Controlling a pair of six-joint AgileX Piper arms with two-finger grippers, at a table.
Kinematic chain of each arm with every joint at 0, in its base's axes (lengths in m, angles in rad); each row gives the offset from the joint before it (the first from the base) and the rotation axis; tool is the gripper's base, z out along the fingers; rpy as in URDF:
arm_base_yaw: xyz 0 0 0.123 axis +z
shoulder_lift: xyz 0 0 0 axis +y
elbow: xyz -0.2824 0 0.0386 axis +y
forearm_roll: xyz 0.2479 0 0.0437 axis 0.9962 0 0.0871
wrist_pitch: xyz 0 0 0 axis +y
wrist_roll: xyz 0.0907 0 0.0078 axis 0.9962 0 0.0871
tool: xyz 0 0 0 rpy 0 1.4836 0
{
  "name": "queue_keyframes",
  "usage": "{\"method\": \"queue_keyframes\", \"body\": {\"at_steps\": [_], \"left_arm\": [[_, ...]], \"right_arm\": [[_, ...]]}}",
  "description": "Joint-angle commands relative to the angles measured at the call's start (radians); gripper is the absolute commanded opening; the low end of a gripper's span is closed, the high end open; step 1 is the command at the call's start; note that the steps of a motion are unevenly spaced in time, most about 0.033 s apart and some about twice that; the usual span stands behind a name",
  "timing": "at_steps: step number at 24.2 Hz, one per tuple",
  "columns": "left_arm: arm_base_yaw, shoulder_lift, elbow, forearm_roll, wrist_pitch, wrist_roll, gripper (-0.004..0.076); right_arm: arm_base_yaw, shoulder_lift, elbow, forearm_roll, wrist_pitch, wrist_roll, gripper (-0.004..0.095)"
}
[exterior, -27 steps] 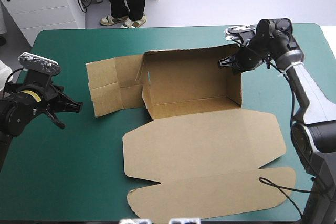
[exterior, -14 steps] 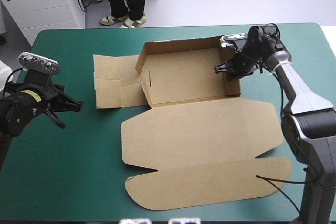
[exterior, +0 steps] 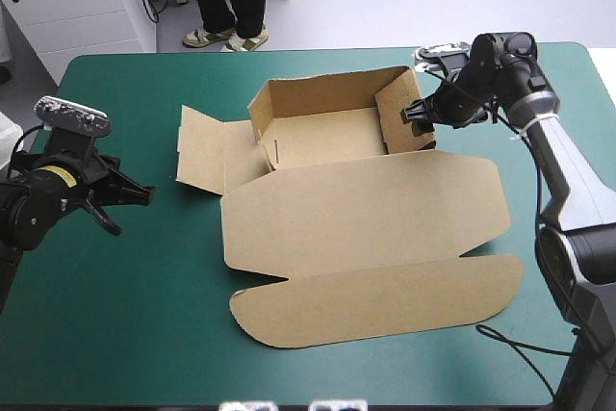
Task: Fold the box
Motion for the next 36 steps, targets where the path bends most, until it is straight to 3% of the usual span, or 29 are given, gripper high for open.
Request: {"method": "queue_keyframes", "body": {"at_steps": [1,7,15,17,20,25,36], "left_arm": [[-0.001,-0.011,-0.025,-0.004,-0.062,-0.011,0.0012],[-0.001,-0.011,-0.025,-0.007,-0.062,-0.011,0.0012],[-0.001,-0.011,-0.025,-0.015,-0.062,-0.011,0.0009],[-0.001,-0.011,-0.025,-0.015,-0.062,-0.011,0.0009],[-0.001,-0.011,-0.025,-0.017,-0.06,-0.011,0.0009],[-0.001,-0.011,-0.025,-0.017,-0.062,-0.011,0.0009],[-0.001,-0.011,-0.025,-0.017,-0.062,-0.011,0.0009]], "right_arm": [[-0.003,-0.101,-0.025,0.0,0.01,-0.018,0.0674],[-0.003,-0.067,-0.027,0.0,-0.045,-0.02,0.0675],[-0.003,0.153,-0.131,0.013,-0.057,0.001,0.0667],[-0.001,0.19,-0.166,0.043,-0.037,0.013,0.0599],[0.0,0.208,-0.168,0.056,-0.029,0.02,0.0415],[0.0,0.222,-0.164,0.046,0.009,0.016,0.0],[0.0,0.106,-0.15,0.041,0.009,0.015,-0.0018]]}}
